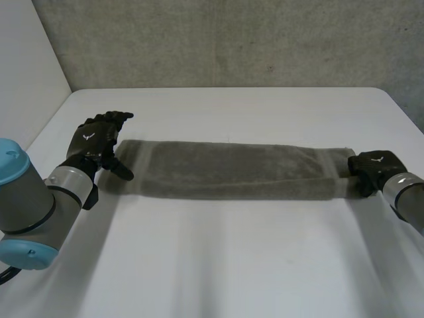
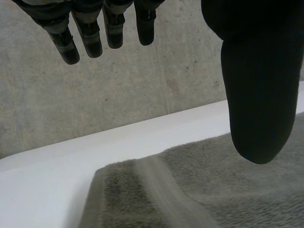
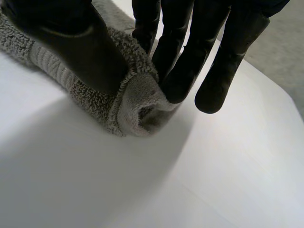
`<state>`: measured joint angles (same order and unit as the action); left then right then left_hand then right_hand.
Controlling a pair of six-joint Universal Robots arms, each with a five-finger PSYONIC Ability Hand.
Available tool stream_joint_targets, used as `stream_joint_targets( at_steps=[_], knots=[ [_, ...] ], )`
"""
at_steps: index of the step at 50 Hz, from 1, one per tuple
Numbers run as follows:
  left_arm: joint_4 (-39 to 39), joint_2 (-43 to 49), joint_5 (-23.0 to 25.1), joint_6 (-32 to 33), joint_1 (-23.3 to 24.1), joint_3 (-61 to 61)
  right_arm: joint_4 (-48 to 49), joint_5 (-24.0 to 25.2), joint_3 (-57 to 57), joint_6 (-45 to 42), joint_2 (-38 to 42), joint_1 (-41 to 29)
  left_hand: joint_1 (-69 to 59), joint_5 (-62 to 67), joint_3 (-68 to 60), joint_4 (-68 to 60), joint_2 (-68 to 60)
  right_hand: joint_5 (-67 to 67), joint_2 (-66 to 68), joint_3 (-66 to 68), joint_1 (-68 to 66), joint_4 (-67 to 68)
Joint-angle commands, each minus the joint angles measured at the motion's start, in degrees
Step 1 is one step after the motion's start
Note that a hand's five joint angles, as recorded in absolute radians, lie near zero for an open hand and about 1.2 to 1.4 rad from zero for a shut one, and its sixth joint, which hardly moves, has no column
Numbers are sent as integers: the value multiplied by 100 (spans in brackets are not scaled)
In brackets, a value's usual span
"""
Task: Fold the towel.
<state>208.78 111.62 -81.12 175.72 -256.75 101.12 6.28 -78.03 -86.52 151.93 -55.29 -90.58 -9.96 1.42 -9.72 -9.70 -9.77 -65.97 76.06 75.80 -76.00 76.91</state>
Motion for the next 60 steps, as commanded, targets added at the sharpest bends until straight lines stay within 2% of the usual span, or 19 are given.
stream_joint_targets(
  at_steps=[1,5,7,10,14,18,19,21,22,29,37,38,39,40,42,44,49,53,60],
  knots=[
    [-13,-17,0,-3,-6,4,-66,-492,249,-197,-34,303,-59,-87,-83,-85,-78,-403,394,420,-400,309],
    [-13,-35,0,-3,-6,4,-75,-925,355,-814,-96,576,-59,-87,-83,-85,-78,-403,394,420,-400,309],
    [-13,-43,-9,-3,-24,4,-31,-1275,416,-1575,-358,961,-59,-87,-83,-85,-78,-403,394,420,-400,309],
    [-13,-61,0,-3,-50,13,30,-1338,521,-1990,-631,990,-59,-87,-83,-85,-78,-403,394,420,-400,309],
    [-13,-79,-9,-3,-59,13,83,-1268,786,-1842,-816,655,-59,-87,-83,-85,-78,-403,394,420,-400,309],
    [-13,-79,-9,-3,-50,30,110,-1206,1259,-1579,-966,-571,-59,-87,-83,-85,-78,-403,394,420,-400,309],
    [-13,-79,-9,-3,-50,30,110,-1206,1260,-1579,-966,-575,-59,-87,-83,-85,-78,-403,394,420,-400,309],
    [-13,-87,-9,-3,-50,74,110,-1136,1610,-1622,-774,-1563,-59,-87,-83,-85,-78,-403,394,420,-400,309],
    [-13,-87,-9,-3,-50,74,110,-1136,1612,-1622,-772,-1568,-59,-87,-83,-85,-78,-403,394,420,-400,309],
    [83,-87,-9,6,-50,162,127,-943,2104,-1675,280,-3508,-59,-87,-83,-85,-78,-403,394,420,-400,309],
    [128,0,-9,6,-15,171,267,-811,2253,-1842,1204,-4301,-59,-87,-83,-85,-78,-42,34,59,-40,-51],
    [128,1,-9,6,-15,171,268,-811,2254,-1842,1205,-4302,-59,-87,-83,-85,-78,-38,30,56,-36,-55],
    [145,9,-9,15,2,171,312,-802,2236,-1833,1266,-4310,-59,-87,-83,-85,-78,2060,-2068,-2043,2062,-2153],
    [180,18,-9,15,28,171,312,-802,2236,-1833,1267,-4311,-59,-87,-83,-85,-78,2081,-2089,-2064,2083,-2174],
    [224,27,-9,15,46,162,286,-819,2122,-1781,1232,-4293,-59,-87,-83,-85,-78,5850,-5858,-5832,5852,-5943],
    [268,36,0,15,64,162,286,-872,2052,-1720,1101,-4249,-59,-87,-83,-85,-78,6597,-6606,-6580,6600,-6691],
    [365,71,8,77,240,74,373,-863,1348,-902,98,-3880,-76,-70,-100,-101,-95,6597,-6606,-6580,6600,-6691],
    [330,132,8,348,529,-162,365,-819,516,369,-788,-2872,-126,-20,-150,-152,-145,6597,-6606,-6580,6600,-6691],
    [-83,528,-62,727,1048,-769,-30,-425,-583,734,-1098,-2019,-177,30,-201,-202,-195,6597,-6606,-6580,6600,-6691]
  ],
)
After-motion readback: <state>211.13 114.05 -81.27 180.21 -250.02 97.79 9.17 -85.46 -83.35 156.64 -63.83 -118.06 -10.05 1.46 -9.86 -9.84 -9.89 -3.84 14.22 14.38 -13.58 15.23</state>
